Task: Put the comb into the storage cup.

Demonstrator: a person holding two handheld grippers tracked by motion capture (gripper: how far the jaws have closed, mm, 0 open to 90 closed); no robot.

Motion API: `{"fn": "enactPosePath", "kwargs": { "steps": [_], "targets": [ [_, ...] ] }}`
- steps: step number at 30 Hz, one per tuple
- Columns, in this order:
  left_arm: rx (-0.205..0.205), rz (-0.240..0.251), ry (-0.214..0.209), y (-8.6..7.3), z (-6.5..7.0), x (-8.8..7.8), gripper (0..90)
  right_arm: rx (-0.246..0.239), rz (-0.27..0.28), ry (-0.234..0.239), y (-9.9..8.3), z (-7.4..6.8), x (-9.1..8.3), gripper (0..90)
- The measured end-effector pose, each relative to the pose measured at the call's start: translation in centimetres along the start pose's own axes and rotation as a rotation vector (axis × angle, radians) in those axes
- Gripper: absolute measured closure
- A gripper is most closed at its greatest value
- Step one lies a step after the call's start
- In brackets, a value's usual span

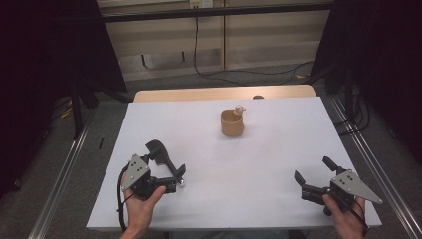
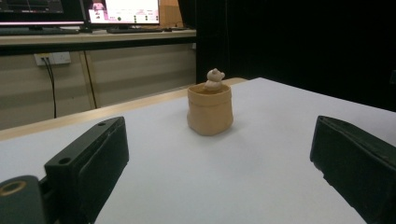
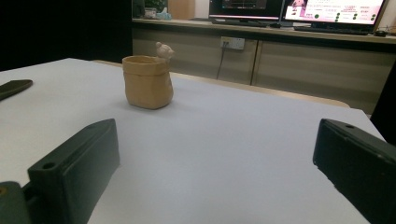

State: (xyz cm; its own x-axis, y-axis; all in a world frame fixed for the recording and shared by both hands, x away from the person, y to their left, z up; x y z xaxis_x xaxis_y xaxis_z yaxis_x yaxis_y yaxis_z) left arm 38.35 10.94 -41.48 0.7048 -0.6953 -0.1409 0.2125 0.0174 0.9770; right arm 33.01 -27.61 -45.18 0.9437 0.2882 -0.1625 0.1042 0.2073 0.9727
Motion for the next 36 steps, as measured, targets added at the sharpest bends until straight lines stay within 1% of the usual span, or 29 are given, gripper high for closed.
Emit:
{"fn": "enactPosePath", "kwargs": {
  "steps": [2,4,5,6,7,8,9,10,12,14,15,16,17,18,19,21,22,24,25,26,27,28,29,30,31,32,33,34,36],
  "targets": [
    [0.012,0.004,-0.003,0.1,0.2,0.6,4.5,0.0,0.004,-0.001,0.1,0.0,0.0,0.0],
    [0.022,0.0,-0.031,0.1,0.5,1.5,4.6,0.0,0.004,0.0,0.1,0.0,0.0,0.0],
    [0.025,-0.003,-0.031,-0.1,0.6,1.8,4.8,0.001,0.002,-0.001,0.0,0.0,0.0,0.0],
    [0.021,-0.002,-0.034,-0.2,0.6,2.1,4.6,-0.001,0.003,0.0,0.1,0.0,0.1,0.0],
    [0.007,0.005,-0.047,-0.3,0.5,2.4,4.4,-0.001,0.004,0.001,0.1,-0.1,0.1,0.0],
    [-0.005,0.007,-0.051,-0.4,0.5,2.5,4.4,0.0,0.002,0.0,0.0,-0.1,0.1,0.0],
    [0.002,0.009,-0.029,-0.5,0.2,2.5,4.9,-0.005,0.003,0.001,0.1,-0.1,0.0,0.0],
    [0.002,0.009,-0.029,-0.5,0.2,2.5,5.7,-0.005,0.003,0.001,0.1,-0.1,0.0,0.0],
    [0.017,0.014,-0.011,-0.4,-0.1,2.5,6.3,-0.005,0.005,0.001,0.0,-0.1,0.0,0.0],
    [0.013,0.019,-0.007,-0.5,-0.2,2.6,7.5,-0.008,0.002,-0.002,0.0,-0.1,-0.1,0.0],
    [0.015,0.013,-0.005,-0.6,-0.3,2.7,8.8,-0.006,0.003,-0.001,0.0,-0.1,-0.1,0.0],
    [0.024,-0.005,-0.013,-1.0,-0.4,2.8,12.3,-0.008,0.001,0.001,0.0,-0.1,-0.1,0.0],
    [0.024,-0.005,-0.013,-1.0,-0.4,2.8,16.4,-0.009,0.003,0.0,0.0,-0.1,-0.1,0.0],
    [0.029,-0.011,-0.013,-1.1,-0.5,2.8,17.8,-0.01,0.004,0.001,0.0,-0.1,-0.2,0.0],
    [0.026,-0.015,-0.001,-1.2,-0.6,2.8,17.8,-0.01,0.004,0.001,0.0,-0.1,-0.2,0.0],
    [0.011,-0.021,-0.011,-1.3,-0.8,2.8,25.4,-0.009,0.006,0.004,0.1,-0.2,-0.2,0.0],
    [0.012,-0.015,-0.009,-1.2,-0.9,2.8,25.4,-0.009,0.006,0.004,0.1,-0.2,-0.2,0.0],
    [0.009,-0.009,-0.003,-1.1,-1.1,2.7,29.8,-0.008,0.006,0.005,0.0,-0.2,-0.2,0.0],
    [0.002,-0.006,-0.005,-1.0,-1.2,2.7,29.8,-0.008,0.006,0.005,0.0,-0.2,-0.2,0.0],
    [-0.006,-0.003,-0.012,-0.9,-1.2,2.6,32.4,-0.008,0.005,0.005,0.0,-0.2,-0.2,0.0],
    [-0.008,0.005,-0.01,-0.8,-1.3,2.5,37.6,-0.01,0.004,0.008,0.0,-0.2,-0.2,0.0],
    [-0.006,0.008,-0.013,-0.7,-1.3,2.5,40.5,-0.01,0.004,0.006,0.0,-0.2,-0.2,0.0],
    [-0.007,0.009,-0.016,-0.6,-1.3,2.4,40.5,-0.01,0.004,0.006,0.0,-0.2,-0.2,0.0],
    [-0.01,0.012,-0.016,-0.5,-1.3,2.3,47.0,-0.011,0.005,0.008,0.0,-0.2,-0.2,0.0],
    [-0.008,0.01,-0.019,-0.6,-1.3,2.3,49.6,-0.011,0.005,0.007,0.0,-0.2,-0.2,0.0],
    [-0.007,0.006,-0.019,-0.6,-1.4,2.3,49.6,-0.011,0.005,0.007,0.0,-0.2,-0.2,0.0],
    [-0.012,0.005,-0.015,-0.6,-1.5,2.3,53.8,-0.011,0.005,0.009,0.0,-0.2,-0.2,0.0],
    [-0.019,0.007,-0.02,-0.6,-1.5,2.3,56.2,-0.011,0.004,0.009,0.0,-0.2,-0.2,0.0],
    [-0.013,0.007,-0.015,-0.5,-1.6,2.2,61.4,-0.012,0.003,0.009,0.0,-0.2,-0.2,0.0]
  ]
}}
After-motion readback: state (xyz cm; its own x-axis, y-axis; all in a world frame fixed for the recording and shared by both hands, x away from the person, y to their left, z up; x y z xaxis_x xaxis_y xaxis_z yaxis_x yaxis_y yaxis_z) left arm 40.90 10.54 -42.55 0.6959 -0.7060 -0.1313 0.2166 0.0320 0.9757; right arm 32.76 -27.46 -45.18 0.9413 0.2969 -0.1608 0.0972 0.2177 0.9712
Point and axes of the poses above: each handheld gripper's, and its own axes: x roughly forward along the jaws, y roughly out of its top, z roughly to its right, the point moved 10 cm from there along x, roughly forward along the jaws, and after that the axes turned 8 degrees about -x, right-handed, at the moved point
